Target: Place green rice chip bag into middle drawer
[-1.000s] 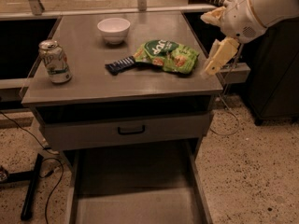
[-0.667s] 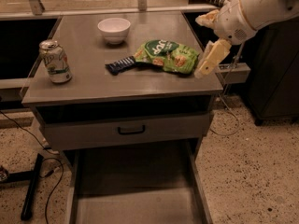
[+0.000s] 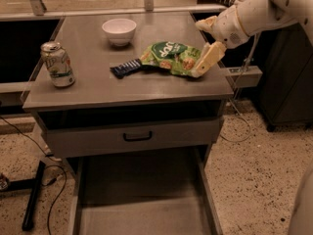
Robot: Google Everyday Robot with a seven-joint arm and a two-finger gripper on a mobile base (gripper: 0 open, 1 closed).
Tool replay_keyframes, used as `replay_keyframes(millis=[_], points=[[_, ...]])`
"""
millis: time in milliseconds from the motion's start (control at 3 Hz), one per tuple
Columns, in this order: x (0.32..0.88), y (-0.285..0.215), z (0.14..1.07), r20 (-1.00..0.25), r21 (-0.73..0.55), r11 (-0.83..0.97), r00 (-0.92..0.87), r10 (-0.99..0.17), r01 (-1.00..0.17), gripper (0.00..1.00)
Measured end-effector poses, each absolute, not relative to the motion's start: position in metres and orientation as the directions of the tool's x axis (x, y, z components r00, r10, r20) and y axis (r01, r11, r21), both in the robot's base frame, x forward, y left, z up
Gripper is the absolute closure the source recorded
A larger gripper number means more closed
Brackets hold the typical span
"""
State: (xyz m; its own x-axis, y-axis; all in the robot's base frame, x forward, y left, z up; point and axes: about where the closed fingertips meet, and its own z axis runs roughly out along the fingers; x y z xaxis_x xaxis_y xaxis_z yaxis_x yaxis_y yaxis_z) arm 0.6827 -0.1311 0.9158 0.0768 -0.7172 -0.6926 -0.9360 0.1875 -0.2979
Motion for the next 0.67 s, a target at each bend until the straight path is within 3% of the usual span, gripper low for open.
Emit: replay_keyframes(millis=[667], points=[[0.721, -0.104, 0.895, -0.711, -0.257, 0.182, 0.058, -0.701, -0.949, 0.00]])
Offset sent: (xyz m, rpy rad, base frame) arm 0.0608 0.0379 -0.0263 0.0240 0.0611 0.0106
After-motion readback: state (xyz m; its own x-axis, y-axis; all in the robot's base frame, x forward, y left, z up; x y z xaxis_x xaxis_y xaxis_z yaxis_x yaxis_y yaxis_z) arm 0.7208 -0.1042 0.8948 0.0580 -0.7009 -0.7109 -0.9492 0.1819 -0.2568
